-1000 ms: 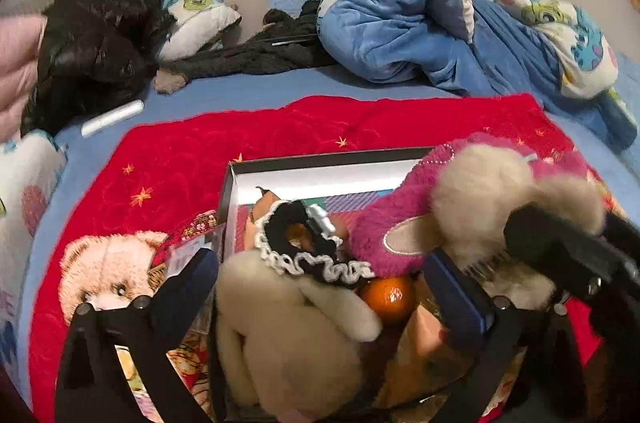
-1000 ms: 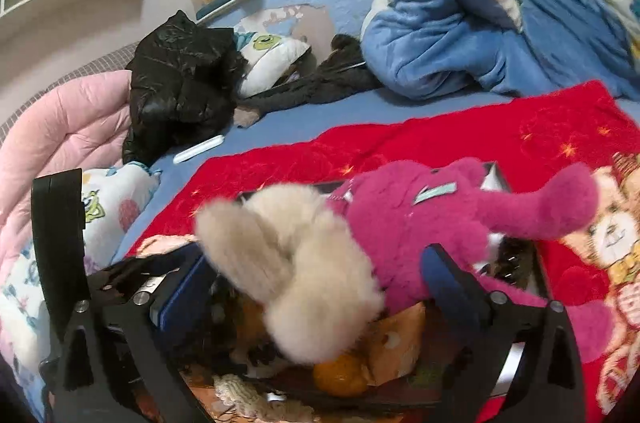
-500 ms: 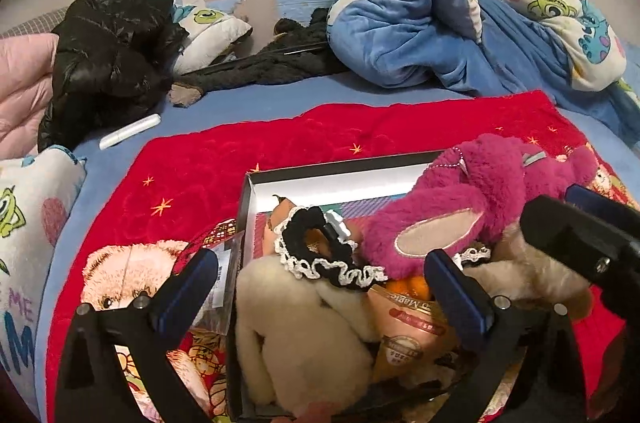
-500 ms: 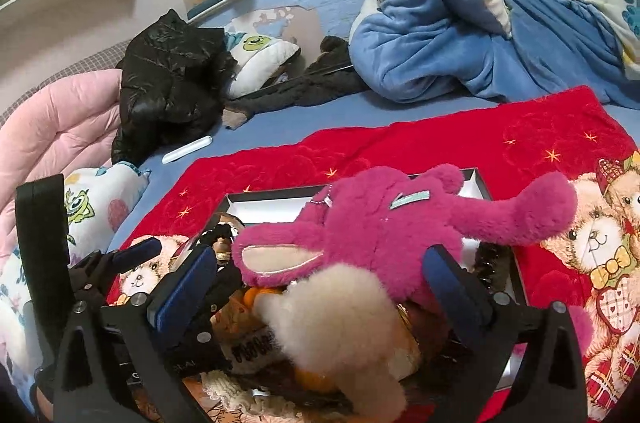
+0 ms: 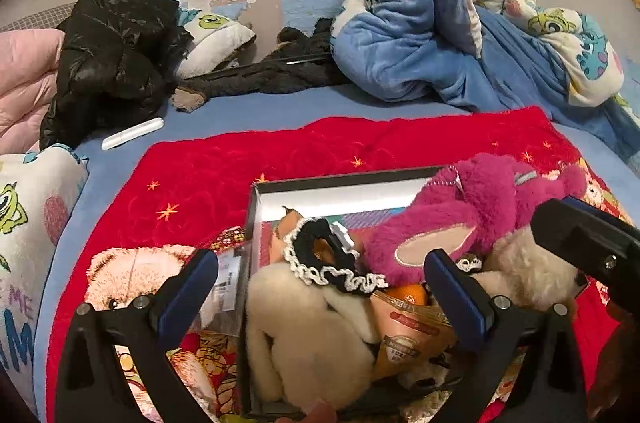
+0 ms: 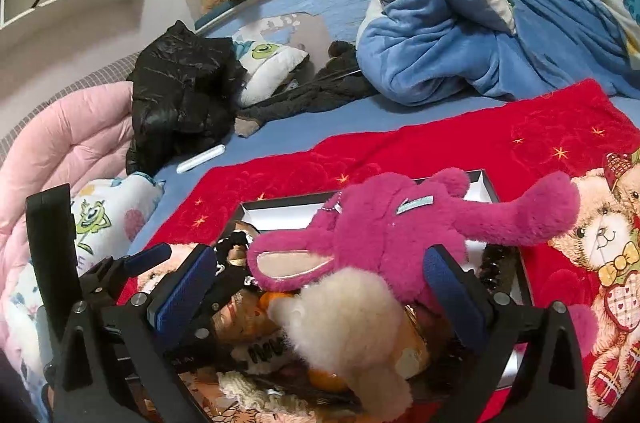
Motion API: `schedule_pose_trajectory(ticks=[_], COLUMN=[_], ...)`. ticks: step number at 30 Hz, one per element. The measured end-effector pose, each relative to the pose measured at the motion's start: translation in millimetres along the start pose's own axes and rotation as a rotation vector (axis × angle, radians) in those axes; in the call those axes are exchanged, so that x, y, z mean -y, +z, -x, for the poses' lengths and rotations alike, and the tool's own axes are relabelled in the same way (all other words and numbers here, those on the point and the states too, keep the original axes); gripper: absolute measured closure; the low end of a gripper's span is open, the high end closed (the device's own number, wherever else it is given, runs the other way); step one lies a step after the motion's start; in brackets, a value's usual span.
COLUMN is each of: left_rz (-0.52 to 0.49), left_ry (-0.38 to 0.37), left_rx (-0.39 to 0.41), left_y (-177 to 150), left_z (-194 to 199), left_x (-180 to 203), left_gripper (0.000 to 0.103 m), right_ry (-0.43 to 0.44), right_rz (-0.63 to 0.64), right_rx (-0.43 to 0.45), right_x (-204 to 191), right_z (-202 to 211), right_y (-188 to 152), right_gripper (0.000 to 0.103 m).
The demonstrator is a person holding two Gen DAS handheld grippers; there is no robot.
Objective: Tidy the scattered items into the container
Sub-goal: 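Lift both grippers up away from the box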
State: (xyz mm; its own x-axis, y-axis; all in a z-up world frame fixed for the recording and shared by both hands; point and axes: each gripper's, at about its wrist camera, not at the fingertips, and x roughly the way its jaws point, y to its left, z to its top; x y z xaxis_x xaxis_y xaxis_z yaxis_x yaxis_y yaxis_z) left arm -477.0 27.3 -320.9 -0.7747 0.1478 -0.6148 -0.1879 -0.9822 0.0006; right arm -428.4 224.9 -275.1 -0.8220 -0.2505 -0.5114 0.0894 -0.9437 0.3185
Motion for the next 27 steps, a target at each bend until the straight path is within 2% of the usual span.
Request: schedule_pose_trajectory(ticks=[4, 11, 15, 17, 19, 22, 27], left_rz=[0.003, 0.093, 0.088, 0.096, 0.106, 0.127, 0.111], left_ry=[0.007, 0.010, 0.082, 0.105, 0.099, 0.088, 0.107], left_rx=[0.024, 0.121, 0.195, 0.218, 0.230, 0.238, 0.209], left_y=[5.9, 18.5, 24.0, 25.5, 26.9, 23.3, 1.7], left_z=[15.4, 70.7, 106.8, 121.2, 134.4, 150.5, 175.4], left_x=[-7.5, -36.7, -43.7, -47.6, -52.5, -58.0, -63.2], left_gripper=[0.000, 0.000, 0.000, 0.000, 0.000, 0.000, 0.000], right_ry=[0.011, 0.035, 0.038, 0.032, -0.010, 0.049, 0.032], right_rz=[0.006, 0.028, 0.048, 0.100, 0.082, 0.017, 0.023], right_rx=[0.013, 0.052, 0.048, 0.034, 0.086, 0.068, 0.056], right_x=[-3.0, -17.1, -23.2, -29.7, -31.3, -29.3, -44.6], right_z=[8.2, 44.9, 70.7, 72.3, 81.1, 83.7, 96.7], right_y=[3.7, 14.3, -8.5, -6.5, -3.1, 2.3, 8.2], right_gripper=[0.000, 0.000, 0.000, 0.000, 0.000, 0.000, 0.000])
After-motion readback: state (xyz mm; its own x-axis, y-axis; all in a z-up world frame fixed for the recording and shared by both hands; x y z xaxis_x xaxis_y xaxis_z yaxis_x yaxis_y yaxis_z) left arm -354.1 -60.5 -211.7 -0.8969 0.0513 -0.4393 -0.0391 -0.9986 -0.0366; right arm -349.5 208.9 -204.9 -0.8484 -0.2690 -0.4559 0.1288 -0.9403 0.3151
